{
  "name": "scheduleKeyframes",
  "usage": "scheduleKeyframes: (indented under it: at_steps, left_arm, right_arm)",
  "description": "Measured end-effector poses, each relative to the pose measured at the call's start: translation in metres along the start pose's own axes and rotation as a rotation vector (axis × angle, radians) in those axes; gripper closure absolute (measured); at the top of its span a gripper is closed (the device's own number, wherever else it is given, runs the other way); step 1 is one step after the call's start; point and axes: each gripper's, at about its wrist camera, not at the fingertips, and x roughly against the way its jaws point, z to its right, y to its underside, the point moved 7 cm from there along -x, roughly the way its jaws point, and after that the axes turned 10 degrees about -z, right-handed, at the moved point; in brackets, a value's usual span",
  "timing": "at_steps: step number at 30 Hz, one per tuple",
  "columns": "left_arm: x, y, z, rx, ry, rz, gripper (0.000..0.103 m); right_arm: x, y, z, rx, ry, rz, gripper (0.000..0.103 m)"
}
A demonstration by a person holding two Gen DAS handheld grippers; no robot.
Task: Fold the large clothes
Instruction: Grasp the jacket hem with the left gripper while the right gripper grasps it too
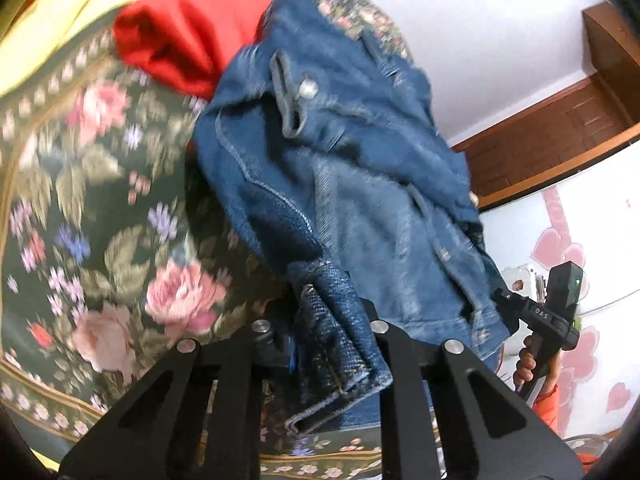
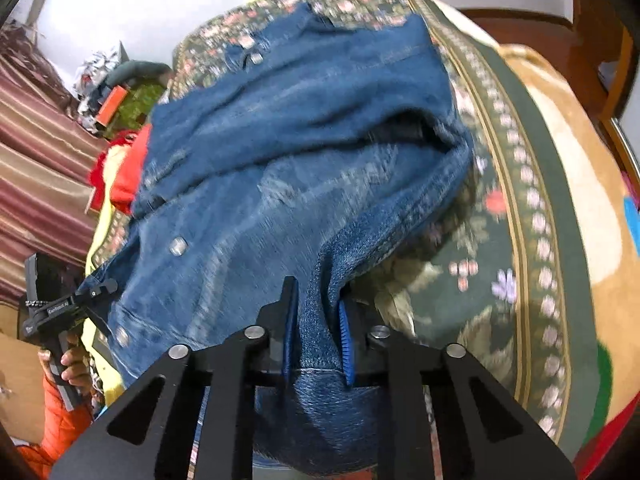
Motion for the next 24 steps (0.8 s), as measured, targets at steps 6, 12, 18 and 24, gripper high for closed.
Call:
scheduleKeyframes:
  at_steps: [6, 12, 18, 24]
  left_arm:
    - [0.041, -0.031, 0.022, -0.050, 0.021, 0.100, 0.091]
    - [0.070, -0.065, 0.044, -0.130, 0.024, 0.194, 0.091]
    - [0.082, -0.123, 0.062, -0.125, 0.023, 0.264, 0.091]
    - [0.070, -0.198, 0.072, -0.104, 0.023, 0.289, 0.091]
  right_arm:
    - [0.029, -0.023, -0.007, 0.015, -0.028, 0.107, 0.089]
    - [0.048, -0.059, -0.010, 0.007, -0.089, 0.167, 0.091]
    - [0.068, -0.112, -0.007, 0.007, -0.084, 0.242, 0.092]
    - [0.068, -0.172, -0.002, 0.029, -0.036, 0.314, 0.092]
